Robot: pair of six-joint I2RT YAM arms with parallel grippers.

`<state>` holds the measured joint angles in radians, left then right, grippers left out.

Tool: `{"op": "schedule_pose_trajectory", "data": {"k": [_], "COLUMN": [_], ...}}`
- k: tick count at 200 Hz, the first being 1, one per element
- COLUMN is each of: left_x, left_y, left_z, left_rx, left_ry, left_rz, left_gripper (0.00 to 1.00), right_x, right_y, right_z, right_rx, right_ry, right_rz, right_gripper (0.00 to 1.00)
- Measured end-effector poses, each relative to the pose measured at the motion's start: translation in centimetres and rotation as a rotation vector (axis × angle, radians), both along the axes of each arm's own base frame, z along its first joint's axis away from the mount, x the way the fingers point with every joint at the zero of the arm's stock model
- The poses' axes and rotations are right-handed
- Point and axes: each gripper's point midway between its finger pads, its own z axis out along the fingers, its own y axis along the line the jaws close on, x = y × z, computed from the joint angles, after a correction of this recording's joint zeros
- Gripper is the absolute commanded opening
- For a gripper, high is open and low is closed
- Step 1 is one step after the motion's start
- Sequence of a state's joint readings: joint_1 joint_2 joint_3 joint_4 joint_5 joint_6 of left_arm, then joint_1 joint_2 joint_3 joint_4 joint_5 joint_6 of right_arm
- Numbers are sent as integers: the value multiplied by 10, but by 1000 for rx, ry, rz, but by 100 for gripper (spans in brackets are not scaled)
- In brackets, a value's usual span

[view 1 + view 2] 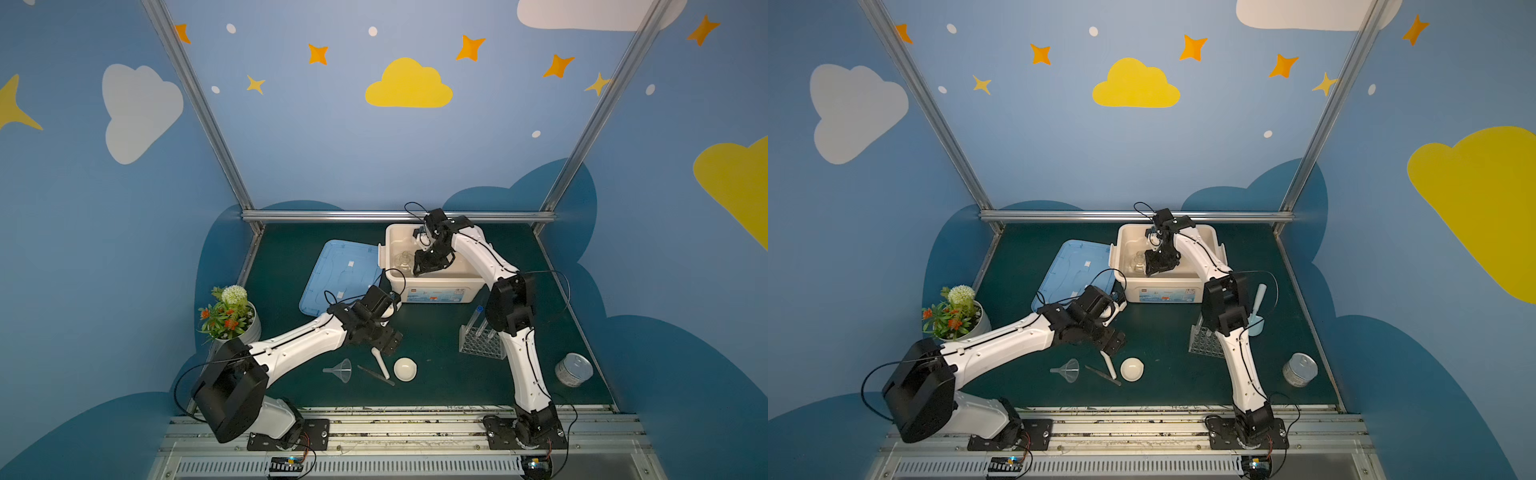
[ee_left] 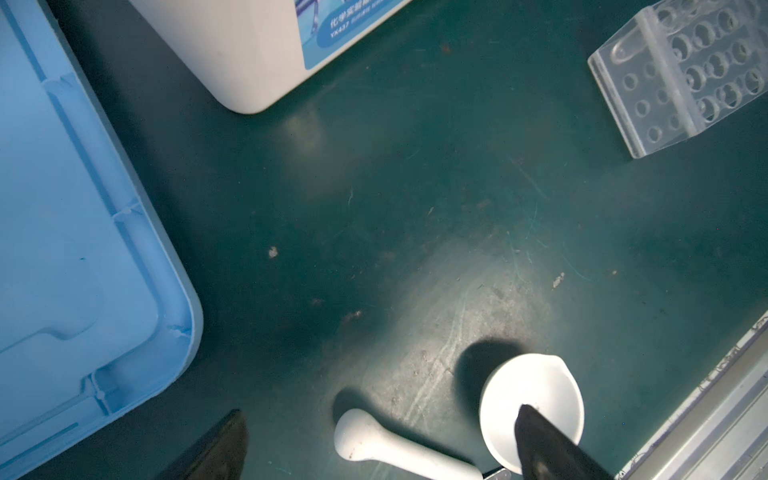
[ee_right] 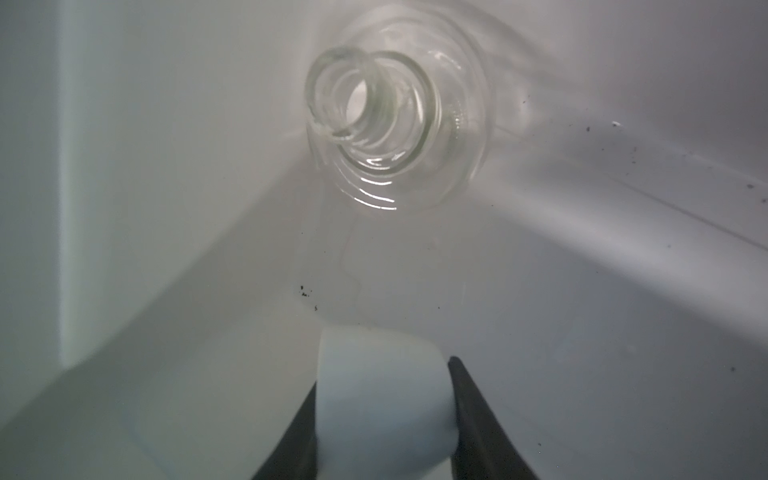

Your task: Organize the chemistry lab equipment

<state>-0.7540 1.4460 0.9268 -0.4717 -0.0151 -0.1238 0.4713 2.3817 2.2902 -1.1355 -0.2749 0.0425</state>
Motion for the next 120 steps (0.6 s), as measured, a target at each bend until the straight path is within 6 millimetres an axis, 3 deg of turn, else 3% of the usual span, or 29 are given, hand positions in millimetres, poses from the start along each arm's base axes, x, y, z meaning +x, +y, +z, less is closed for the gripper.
{"op": "schedule_pose_trajectory", "data": {"k": [57,120], "left_x": [-2,-3], "left_y": [2,4], "left_z": [-12,-14], "left_rx": [28,41], "left_ry": [31,37], "left_rz": [4,5], "left_gripper": [100,100], "right_x": [-1,2], "right_y": [9,18], "right_z": [-5,-29], "right_rx": [34,65], "right_ry": [8,39], "right_rz": [40,57], "right_gripper": [27,28]}}
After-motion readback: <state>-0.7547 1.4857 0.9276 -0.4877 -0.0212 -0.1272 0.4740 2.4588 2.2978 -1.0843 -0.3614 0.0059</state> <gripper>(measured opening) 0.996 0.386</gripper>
